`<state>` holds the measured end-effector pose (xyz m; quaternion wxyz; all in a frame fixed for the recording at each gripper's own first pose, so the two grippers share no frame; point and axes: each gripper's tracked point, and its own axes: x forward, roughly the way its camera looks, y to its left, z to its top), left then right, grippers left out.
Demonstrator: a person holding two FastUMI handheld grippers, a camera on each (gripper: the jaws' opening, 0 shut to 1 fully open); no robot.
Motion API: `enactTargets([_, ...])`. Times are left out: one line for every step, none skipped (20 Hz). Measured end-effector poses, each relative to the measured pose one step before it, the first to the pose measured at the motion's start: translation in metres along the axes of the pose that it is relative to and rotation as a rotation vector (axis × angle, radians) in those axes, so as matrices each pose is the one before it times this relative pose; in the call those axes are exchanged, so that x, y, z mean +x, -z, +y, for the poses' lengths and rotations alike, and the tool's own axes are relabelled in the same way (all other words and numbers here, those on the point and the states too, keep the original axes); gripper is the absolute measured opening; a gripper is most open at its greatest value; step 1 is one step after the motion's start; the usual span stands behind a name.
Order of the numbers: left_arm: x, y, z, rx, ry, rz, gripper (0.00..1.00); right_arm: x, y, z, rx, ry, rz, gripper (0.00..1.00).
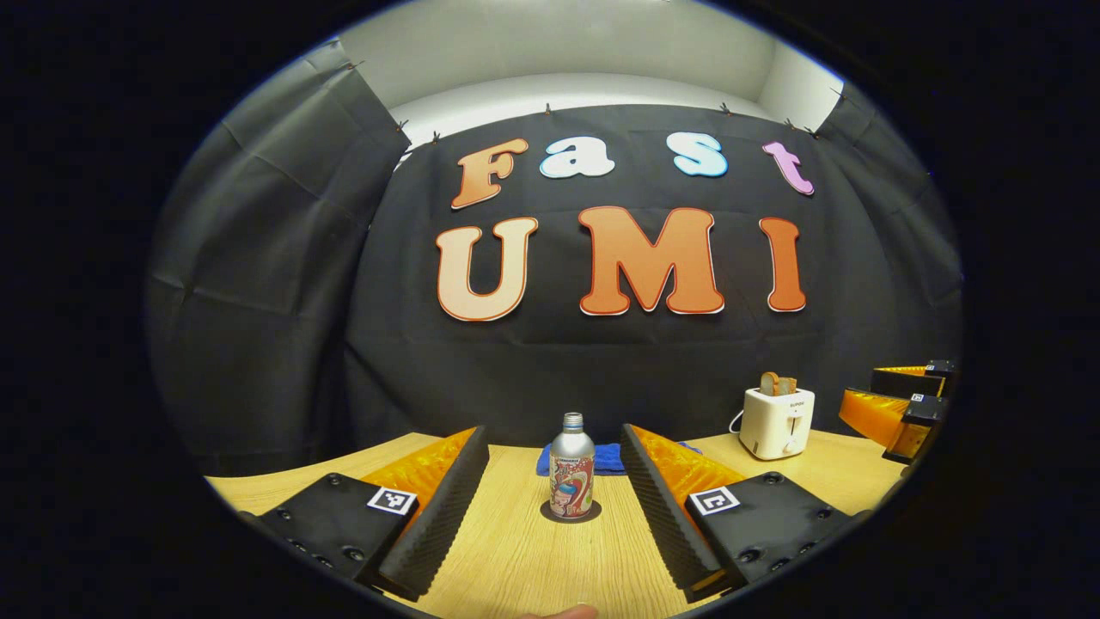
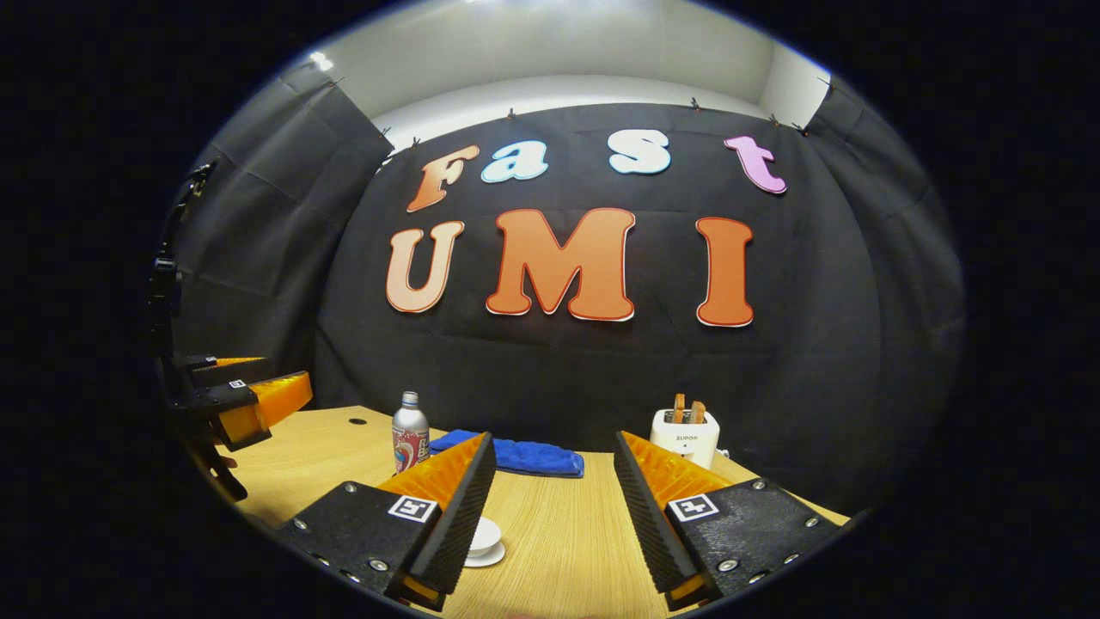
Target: Open the teacup lid with one hand, grasp the water bottle and pour water into the teacup with the other hand; after pouring, place the water bottle on the coaster and then close the teacup lid.
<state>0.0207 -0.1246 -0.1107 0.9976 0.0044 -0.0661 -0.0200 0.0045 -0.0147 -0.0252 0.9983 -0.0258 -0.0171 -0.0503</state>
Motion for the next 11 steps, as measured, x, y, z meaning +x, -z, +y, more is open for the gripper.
enactTargets([0.00085,-0.00065,-0.00004,0.00032,-0.00107,0.00011,0.99,-0.00027,-0.00175,-0.00159,-0.00001,0.00410,-0.00326,0.80])
enactTargets([-0.00020,-0.00033,0.00145,0.00180,-0.00181,-0.00267,0.97,-0.00005,-0.00136,-0.00093,0.00266,0.00029,-0.00406,0.82])
enactTargets([0.00017,-0.00055,0.00049,0.00436,-0.00254,-0.00208,0.99,-0.00024,-0.00173,0.00005,0.00169,0.00295,-0.00360,0.82])
enactTargets([0.00039,-0.00027,-0.00032,0.00394,-0.00115,-0.00210,0.99,0.00013,-0.00051,-0.00088,0.00321,0.00184,-0.00411,0.82])
enactTargets([-0.00023,-0.00040,0.00049,-0.00051,0.00311,0.00071,0.99,-0.00079,-0.00109,0.00070,0.00153,-0.00283,-0.00122,0.83])
enactTargets([0.00042,0.00039,-0.00124,-0.00324,0.00361,0.00153,0.99,-0.00013,0.00014,-0.00031,0.00081,0.00024,0.00132,0.82])
enactTargets([-0.00022,0.00073,-0.00025,-0.00138,-0.00009,0.00308,0.99,0.00017,0.00053,0.00028,0.00031,-0.00298,0.00045,0.82])
enactTargets([0.00009,0.00076,0.00074,-0.00116,-0.00148,0.00258,0.99,-0.00061,0.00032,-0.00029,-0.00180,0.00010,0.00101,0.82])
enactTargets([-0.00029,0.00089,0.00081,-0.00075,-0.00311,0.00348,0.99,-0.00034,0.00042,0.00002,-0.00310,-0.00026,-0.00053,0.82])
enactTargets([0.00063,0.00066,-0.00033,-0.00097,-0.00056,0.00187,0.99,-0.00044,0.00008,-0.00024,-0.00467,-0.00012,0.00011,0.82])
enactTargets([-0.00028,0.00023,0.00039,0.00155,-0.00076,0.00263,1.00,-0.00002,-0.00019,-0.00055,-0.00168,-0.00006,-0.00079,0.82])
